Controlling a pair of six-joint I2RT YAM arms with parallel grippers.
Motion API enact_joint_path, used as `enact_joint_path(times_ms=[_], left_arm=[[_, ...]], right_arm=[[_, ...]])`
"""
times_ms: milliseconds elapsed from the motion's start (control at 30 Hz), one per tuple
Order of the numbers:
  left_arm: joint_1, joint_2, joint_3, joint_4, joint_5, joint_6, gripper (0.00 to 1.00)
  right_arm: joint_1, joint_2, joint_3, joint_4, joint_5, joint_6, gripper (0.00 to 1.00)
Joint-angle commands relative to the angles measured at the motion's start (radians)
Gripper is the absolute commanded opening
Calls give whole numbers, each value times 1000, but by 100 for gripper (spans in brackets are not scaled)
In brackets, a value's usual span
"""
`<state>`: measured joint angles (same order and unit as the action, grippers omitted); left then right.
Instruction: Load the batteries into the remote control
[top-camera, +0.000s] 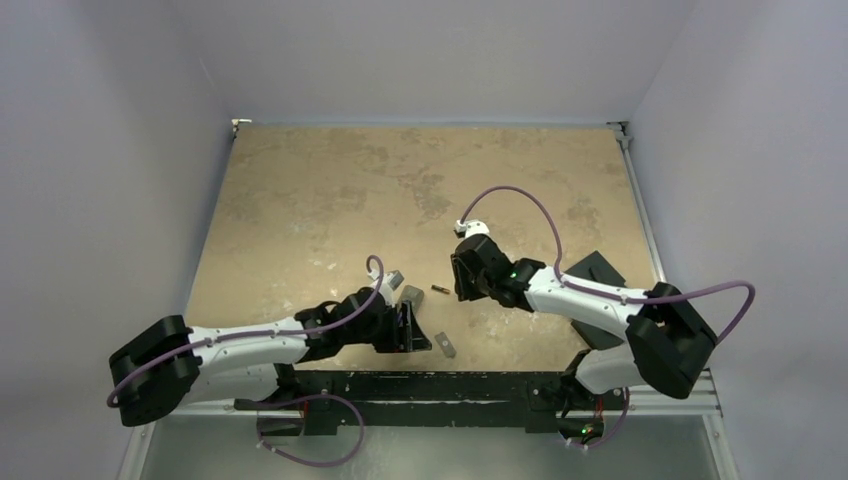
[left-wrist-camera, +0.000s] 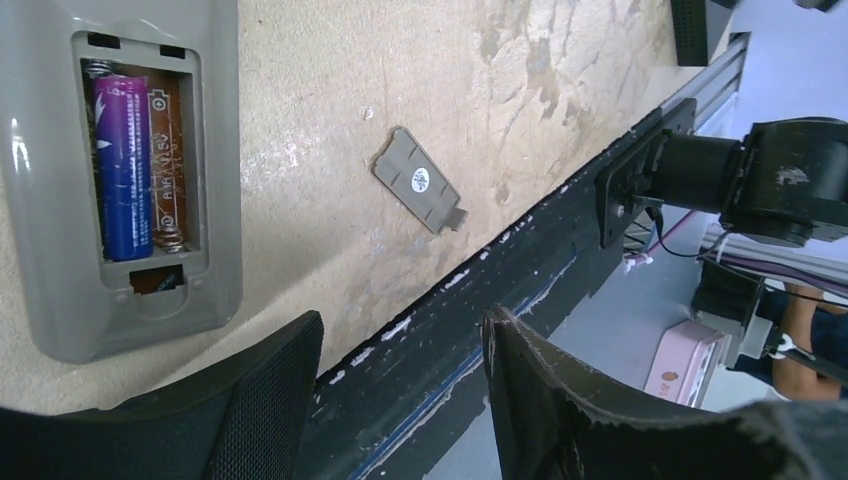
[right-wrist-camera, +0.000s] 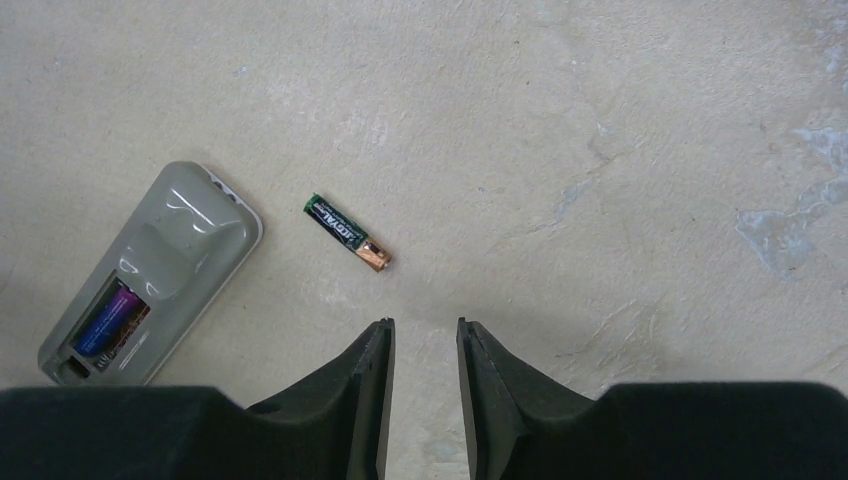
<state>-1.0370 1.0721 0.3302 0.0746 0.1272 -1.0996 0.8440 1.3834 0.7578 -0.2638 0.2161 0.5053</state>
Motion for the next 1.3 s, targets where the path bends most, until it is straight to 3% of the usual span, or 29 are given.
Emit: enact_joint_path(times_ms=[0, 300, 733, 1267], left_arm=[[-17, 65, 66, 71, -58, -2, 59], [-18, 203, 94, 56, -152, 24, 56], [-17, 208, 173, -150, -328, 98, 55], [4, 198, 202, -252, -432, 177, 58]], right_arm=[[1, -59, -25, 9, -7, 13, 38], [1, -92, -48, 17, -11, 3, 42], [1, -73, -34, 24, -11, -40, 51], [1, 117, 94, 40, -156, -228, 51]])
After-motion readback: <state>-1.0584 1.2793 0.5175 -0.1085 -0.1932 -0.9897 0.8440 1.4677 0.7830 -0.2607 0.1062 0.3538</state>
